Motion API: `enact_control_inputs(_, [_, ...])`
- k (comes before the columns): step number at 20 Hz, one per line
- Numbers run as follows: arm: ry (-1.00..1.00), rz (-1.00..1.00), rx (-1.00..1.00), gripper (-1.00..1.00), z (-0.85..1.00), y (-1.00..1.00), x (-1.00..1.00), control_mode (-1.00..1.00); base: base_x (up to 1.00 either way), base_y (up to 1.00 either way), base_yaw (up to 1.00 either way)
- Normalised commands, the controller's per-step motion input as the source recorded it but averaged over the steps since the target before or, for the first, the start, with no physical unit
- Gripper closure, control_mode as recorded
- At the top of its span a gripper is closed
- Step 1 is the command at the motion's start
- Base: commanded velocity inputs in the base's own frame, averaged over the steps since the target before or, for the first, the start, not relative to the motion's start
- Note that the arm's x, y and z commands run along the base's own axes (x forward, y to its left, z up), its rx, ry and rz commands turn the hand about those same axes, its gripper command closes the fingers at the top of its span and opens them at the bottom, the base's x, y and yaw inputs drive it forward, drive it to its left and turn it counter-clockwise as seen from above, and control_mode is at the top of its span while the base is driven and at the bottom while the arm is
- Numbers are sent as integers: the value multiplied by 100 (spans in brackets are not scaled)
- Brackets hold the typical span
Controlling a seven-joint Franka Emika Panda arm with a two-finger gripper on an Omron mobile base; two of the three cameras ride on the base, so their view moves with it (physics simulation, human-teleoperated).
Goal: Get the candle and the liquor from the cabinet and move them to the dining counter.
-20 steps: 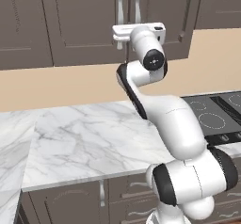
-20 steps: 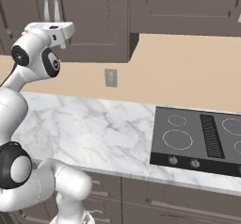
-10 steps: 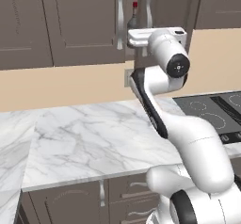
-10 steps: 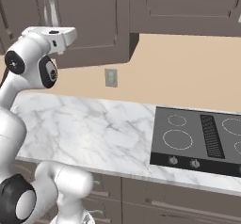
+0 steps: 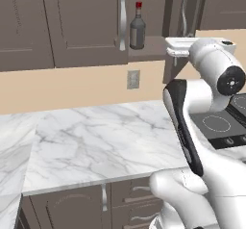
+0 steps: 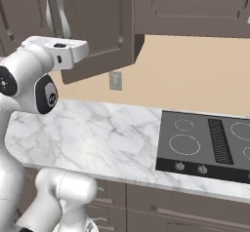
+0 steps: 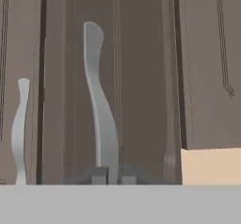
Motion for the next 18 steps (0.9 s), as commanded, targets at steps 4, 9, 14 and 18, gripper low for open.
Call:
enact_control_inputs(4, [11,-6,-1,-100,-32,-26,-86,-100,0,0,0])
enact_control_inputs(9, [-2,0,-11,-100,-9,36,-77,-100,0,0,0])
enact_control_inputs(14, [0,-5,-16,-100,0,90,-43,-100,0,0,0])
enact_control_inputs(18, [6,-22,-17,-100,0,96,-3,-100,0,0,0])
